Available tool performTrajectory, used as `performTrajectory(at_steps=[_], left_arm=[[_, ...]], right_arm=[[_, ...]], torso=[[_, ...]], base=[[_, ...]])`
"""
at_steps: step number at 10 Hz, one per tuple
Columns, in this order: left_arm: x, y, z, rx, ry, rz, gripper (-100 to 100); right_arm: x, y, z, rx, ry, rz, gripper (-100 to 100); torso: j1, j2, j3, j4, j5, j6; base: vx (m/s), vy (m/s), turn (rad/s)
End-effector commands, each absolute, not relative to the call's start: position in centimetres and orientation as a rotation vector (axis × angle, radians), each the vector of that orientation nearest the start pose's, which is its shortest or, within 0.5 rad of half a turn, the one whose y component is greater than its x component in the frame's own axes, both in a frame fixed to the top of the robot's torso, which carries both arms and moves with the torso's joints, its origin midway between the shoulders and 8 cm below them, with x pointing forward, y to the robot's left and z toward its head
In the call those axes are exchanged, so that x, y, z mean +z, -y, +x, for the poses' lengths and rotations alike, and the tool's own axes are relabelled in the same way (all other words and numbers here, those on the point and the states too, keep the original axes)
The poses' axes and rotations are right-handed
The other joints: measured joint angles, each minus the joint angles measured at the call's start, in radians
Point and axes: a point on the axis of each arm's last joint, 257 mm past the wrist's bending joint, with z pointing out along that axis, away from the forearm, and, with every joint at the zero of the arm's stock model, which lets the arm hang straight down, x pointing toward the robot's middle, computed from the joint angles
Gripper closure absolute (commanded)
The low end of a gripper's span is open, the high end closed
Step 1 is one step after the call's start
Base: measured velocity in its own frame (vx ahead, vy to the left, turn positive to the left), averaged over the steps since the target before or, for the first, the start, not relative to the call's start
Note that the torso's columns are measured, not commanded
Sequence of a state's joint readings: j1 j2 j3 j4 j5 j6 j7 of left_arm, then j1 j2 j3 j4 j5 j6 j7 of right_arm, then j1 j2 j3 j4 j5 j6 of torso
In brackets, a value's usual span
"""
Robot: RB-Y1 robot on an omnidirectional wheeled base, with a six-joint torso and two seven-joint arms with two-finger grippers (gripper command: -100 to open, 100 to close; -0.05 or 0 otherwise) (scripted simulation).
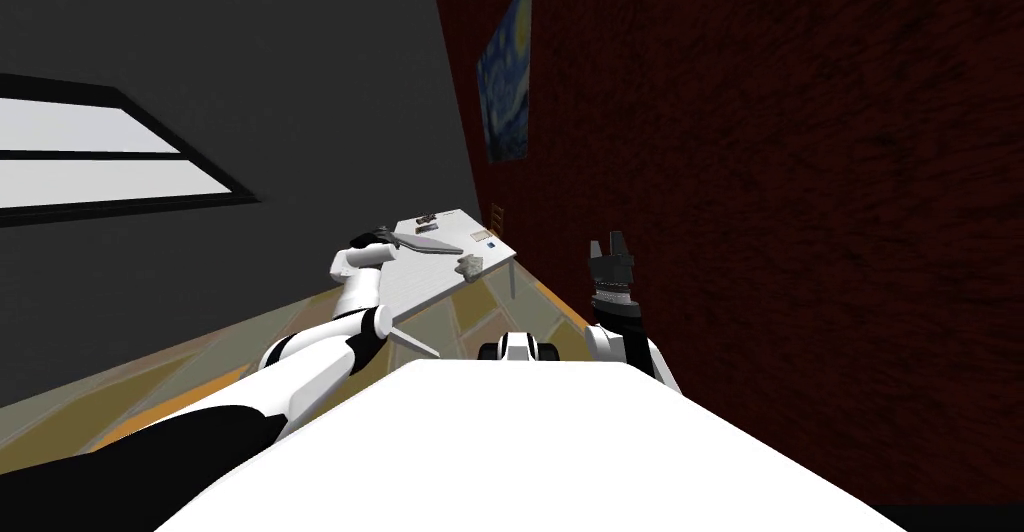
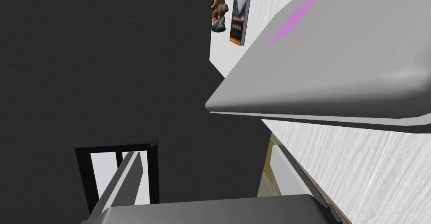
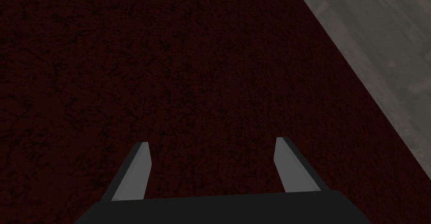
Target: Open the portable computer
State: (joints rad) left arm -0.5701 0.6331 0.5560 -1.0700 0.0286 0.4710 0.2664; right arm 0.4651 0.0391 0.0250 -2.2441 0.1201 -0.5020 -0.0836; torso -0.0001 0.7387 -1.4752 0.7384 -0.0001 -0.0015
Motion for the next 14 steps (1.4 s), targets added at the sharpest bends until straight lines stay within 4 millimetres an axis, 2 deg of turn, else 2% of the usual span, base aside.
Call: performTrajectory(at_steps=[1,2,3,4,5,6,7,8,9,10,11,12,14], left_arm=[[-4.7,-70.5,56.1,-0.713,-0.665,-1.615,-100],[-5.4,-70.9,55.8,-0.709,-0.656,-1.635,-100],[-6.7,-71.1,55.7,-0.698,-0.662,-1.660,-100],[-7.1,-71.2,55.6,-0.694,-0.664,-1.667,-100],[-4.2,-74.2,54.0,-0.676,-0.603,-1.638,-100],[-6.5,-74.7,53.6,-0.662,-0.602,-1.686,-100],[-4.3,-77.1,52.1,-0.641,-0.558,-1.665,-100],[-4.6,-77.7,51.6,-0.645,-0.534,-1.681,-100],[-5.9,-77.7,51.5,-0.637,-0.540,-1.705,-100],[-3.1,-80.1,49.9,-0.629,-0.484,-1.675,-100],[-3.7,-80.5,49.4,-0.629,-0.471,-1.693,-100],[-3.2,-80.5,49.5,-0.632,-0.468,-1.684,-100],[-5.5,-80.4,49.4,-0.619,-0.480,-1.727,-100]], right_arm=[[2.0,25.7,35.6,1.342,-0.633,0.648,0],[2.0,25.7,35.6,1.342,-0.633,0.648,0],[2.0,25.7,35.6,1.342,-0.633,0.648,0],[2.0,25.7,35.6,1.342,-0.633,0.648,0],[2.0,25.7,35.6,1.342,-0.633,0.648,0],[2.0,25.7,35.6,1.342,-0.633,0.648,0],[2.0,25.7,35.6,1.342,-0.633,0.648,0],[2.0,25.7,35.6,1.343,-0.633,0.648,0],[2.0,25.7,35.6,1.342,-0.633,0.648,0],[2.0,25.7,35.6,1.342,-0.633,0.648,0],[2.0,25.7,35.6,1.342,-0.633,0.648,0],[2.0,25.7,35.6,1.342,-0.633,0.648,0],[2.0,25.7,35.6,1.342,-0.633,0.648,0]], torso=[[0.001,-0.003,-0.002,-0.001,0.000,0.001],[0.000,0.001,0.000,0.000,0.000,0.003],[-0.001,0.001,0.001,0.000,0.000,0.002],[0.000,-0.002,-0.001,-0.001,0.001,0.001],[0.001,-0.004,-0.003,-0.002,0.001,0.001],[-0.001,0.000,-0.001,-0.001,0.000,0.003],[0.000,0.001,0.001,0.000,0.001,0.003],[-0.003,0.002,0.001,0.000,0.000,0.002],[-0.001,0.000,0.000,0.000,0.000,0.001],[0.003,-0.004,-0.002,-0.001,0.001,0.000],[0.002,-0.001,-0.001,-0.001,0.001,0.003],[0.000,0.000,-0.001,0.000,0.000,0.001],[0.002,-0.004,-0.003,-0.001,0.001,0.001]], base=[[-0.089,-0.013,-0.276],[-0.105,-0.019,-0.360],[-0.051,-0.017,-0.081],[-0.014,-0.013,0.033],[-0.085,-0.033,-0.302],[-0.108,-0.020,-0.335],[-0.134,-0.065,-0.401],[-0.109,-0.063,-0.272],[-0.051,-0.024,-0.056],[-0.099,-0.029,-0.357],[-0.105,-0.034,-0.325],[-0.046,-0.022,-0.020],[0.003,-0.004,0.041]])
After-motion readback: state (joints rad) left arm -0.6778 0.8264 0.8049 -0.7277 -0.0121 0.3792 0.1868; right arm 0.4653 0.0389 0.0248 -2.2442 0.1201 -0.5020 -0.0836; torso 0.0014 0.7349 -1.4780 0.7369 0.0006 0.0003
